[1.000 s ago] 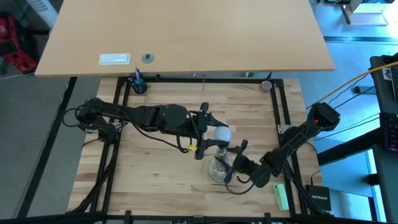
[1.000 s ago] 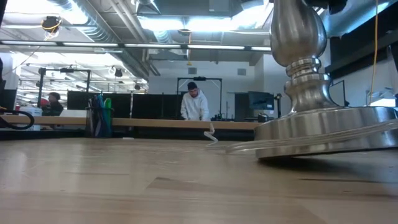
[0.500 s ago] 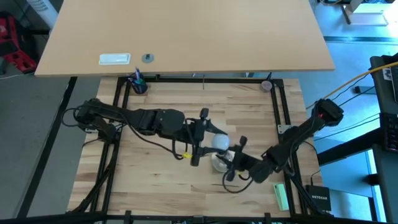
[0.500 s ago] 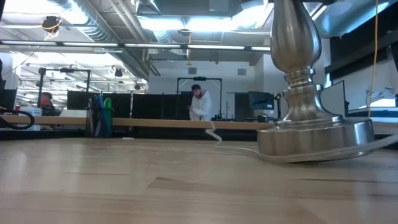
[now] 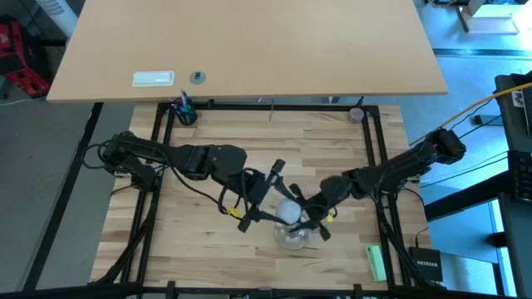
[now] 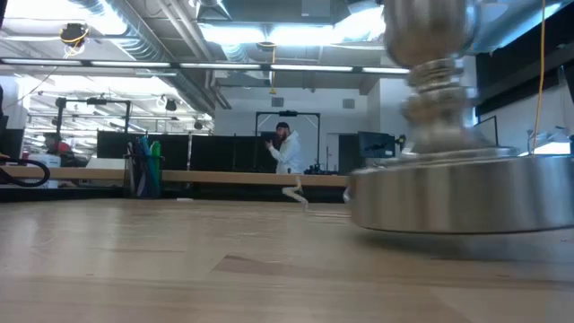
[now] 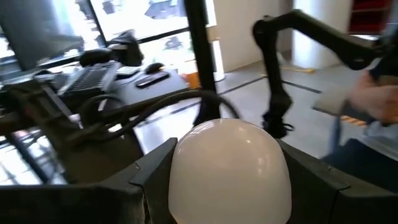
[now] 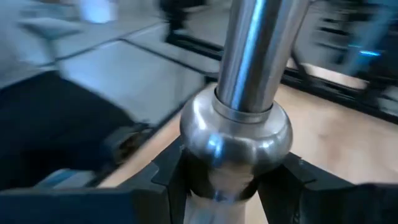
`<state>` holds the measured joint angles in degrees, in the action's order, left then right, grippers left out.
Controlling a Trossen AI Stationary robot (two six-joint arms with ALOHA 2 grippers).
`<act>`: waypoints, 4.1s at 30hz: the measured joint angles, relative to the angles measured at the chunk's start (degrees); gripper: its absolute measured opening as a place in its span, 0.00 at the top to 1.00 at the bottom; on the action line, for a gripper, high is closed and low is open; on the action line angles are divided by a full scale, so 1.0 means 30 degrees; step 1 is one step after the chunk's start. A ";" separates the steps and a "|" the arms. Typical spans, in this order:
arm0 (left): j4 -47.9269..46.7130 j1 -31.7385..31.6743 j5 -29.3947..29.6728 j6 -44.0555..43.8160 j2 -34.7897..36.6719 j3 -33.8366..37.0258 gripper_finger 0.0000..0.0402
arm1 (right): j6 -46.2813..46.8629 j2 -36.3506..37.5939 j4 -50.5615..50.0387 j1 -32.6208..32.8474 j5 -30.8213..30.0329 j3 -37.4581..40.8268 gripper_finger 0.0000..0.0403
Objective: Screw lightbulb
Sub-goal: Insert the lightbulb into the lamp
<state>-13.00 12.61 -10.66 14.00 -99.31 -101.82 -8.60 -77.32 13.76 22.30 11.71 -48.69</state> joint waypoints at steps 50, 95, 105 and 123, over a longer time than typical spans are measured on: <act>-0.0077 -0.0503 0.5022 -0.2935 -0.0015 0.0029 0.45 | 0.7249 -0.3789 0.1153 0.6191 -2.7018 -0.0408 0.41; -0.1334 -0.0794 0.0028 -0.1459 0.0036 0.0000 0.45 | 0.2249 -0.0082 -0.2170 -0.2766 0.1746 -0.0460 0.59; -0.1143 -0.0772 0.2174 -0.2178 0.0022 -0.0007 0.45 | 0.8984 0.3525 -0.9934 -0.0966 -0.5239 -0.0511 0.14; -0.0836 -0.0740 0.5329 -0.3453 0.0015 0.0000 0.45 | 1.1827 -0.3721 -0.0865 0.6443 -2.4284 -0.0036 0.31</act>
<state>-15.51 10.39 5.32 3.64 -99.26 -101.82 26.88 -88.48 11.16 41.63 -61.14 -48.80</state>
